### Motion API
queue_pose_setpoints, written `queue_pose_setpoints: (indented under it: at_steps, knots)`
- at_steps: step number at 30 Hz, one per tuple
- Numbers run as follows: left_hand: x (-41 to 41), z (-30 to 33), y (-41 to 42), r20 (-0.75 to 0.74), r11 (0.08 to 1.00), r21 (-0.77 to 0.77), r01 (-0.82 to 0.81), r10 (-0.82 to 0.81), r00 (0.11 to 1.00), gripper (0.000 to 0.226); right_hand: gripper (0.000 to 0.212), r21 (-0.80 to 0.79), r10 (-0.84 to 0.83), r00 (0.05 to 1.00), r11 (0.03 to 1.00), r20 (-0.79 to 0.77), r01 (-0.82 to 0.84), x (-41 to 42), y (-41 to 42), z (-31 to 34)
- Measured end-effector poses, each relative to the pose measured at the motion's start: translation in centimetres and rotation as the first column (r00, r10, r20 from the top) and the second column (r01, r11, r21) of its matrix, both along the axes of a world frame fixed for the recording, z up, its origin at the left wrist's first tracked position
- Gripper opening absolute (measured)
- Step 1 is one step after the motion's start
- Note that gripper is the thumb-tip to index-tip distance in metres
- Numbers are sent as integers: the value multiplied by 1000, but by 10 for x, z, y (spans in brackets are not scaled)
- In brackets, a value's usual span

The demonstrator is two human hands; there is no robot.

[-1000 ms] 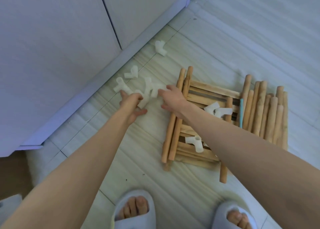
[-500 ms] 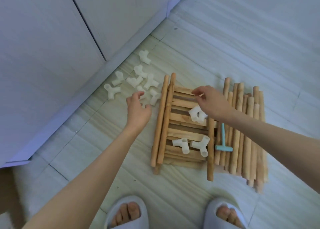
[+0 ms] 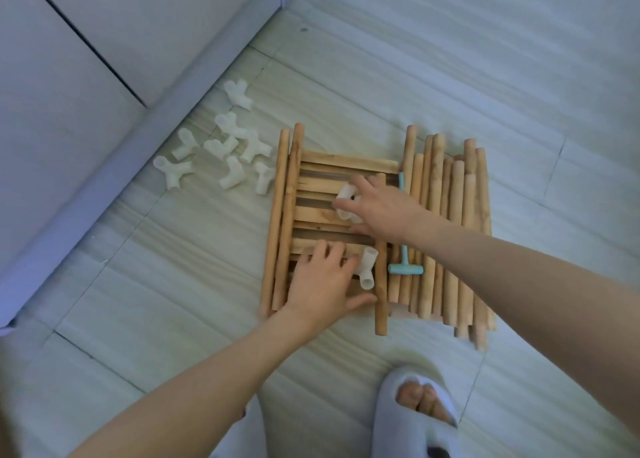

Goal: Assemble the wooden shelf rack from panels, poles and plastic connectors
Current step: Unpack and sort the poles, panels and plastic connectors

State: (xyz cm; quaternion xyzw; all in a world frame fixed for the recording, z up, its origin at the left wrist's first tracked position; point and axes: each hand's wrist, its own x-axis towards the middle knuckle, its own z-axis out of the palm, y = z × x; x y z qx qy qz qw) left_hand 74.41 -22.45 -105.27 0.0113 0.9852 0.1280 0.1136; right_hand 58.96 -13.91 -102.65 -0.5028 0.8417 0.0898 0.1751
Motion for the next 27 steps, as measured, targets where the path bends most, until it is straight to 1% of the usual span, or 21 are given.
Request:
queue_pose_setpoints:
  at_steps: [2, 3, 5, 8, 11, 15, 17, 19, 21, 22, 23, 25, 27]
  knots:
    - [-4, 2, 8, -51, 999, -6, -42, 42, 998, 56, 47, -32, -44, 998, 998, 45, 45, -2, -5, 1]
    - [-5, 4, 11, -52, 998, 2, -56, 56, 997, 52, 45, -48, -74, 995, 996, 72, 78, -2, -7, 2]
    - [-7, 4, 17, -22, 996, 43, -76, 77, 997, 49, 43, -67, -108, 988, 991, 110, 116, -2, -7, 2]
    - [-8, 2, 15, 36, 972, 169, -165, 162, 986, 47, 43, -69, -135, 983, 987, 129, 144, -2, -3, 2]
    - [-8, 2, 8, 93, 934, 265, -241, 224, 970, 43, 42, -131, -244, 948, 953, 205, 274, -2, 6, 3]
    - [-7, 1, 2, 164, 876, 375, -304, 260, 951, 40, 41, -248, -401, 834, 824, 379, 509, 1, 12, 9]
    - [-7, 5, -1, 196, 839, 428, -335, 276, 941, 40, 40, -282, -457, 764, 740, 456, 611, 1, 9, 15]
    - [-7, 13, -8, 220, 782, 487, -389, 322, 921, 39, 39, -303, -492, 684, 644, 539, 702, 1, 1, 21]
    - [-7, 26, -24, 225, 684, 560, -468, 419, 880, 39, 37, -293, -482, 583, 549, 654, 783, 5, -12, 27]
    - [-8, 33, -36, 222, 615, 602, -508, 483, 847, 38, 37, -281, -467, 550, 528, 692, 802, 8, -20, 29]
    - [-8, 38, -51, 229, 529, 644, -553, 556, 799, 37, 36, -278, -458, 556, 542, 693, 793, 13, -29, 31]
    - [-7, 41, -85, 294, 298, 704, -645, 704, 647, 36, 36, -270, -445, 606, 611, 660, 744, 23, -50, 29]
    - [-2, 34, -117, 375, 74, 712, -698, 801, 467, 35, 37, -262, -424, 604, 628, 675, 733, 36, -75, 27]
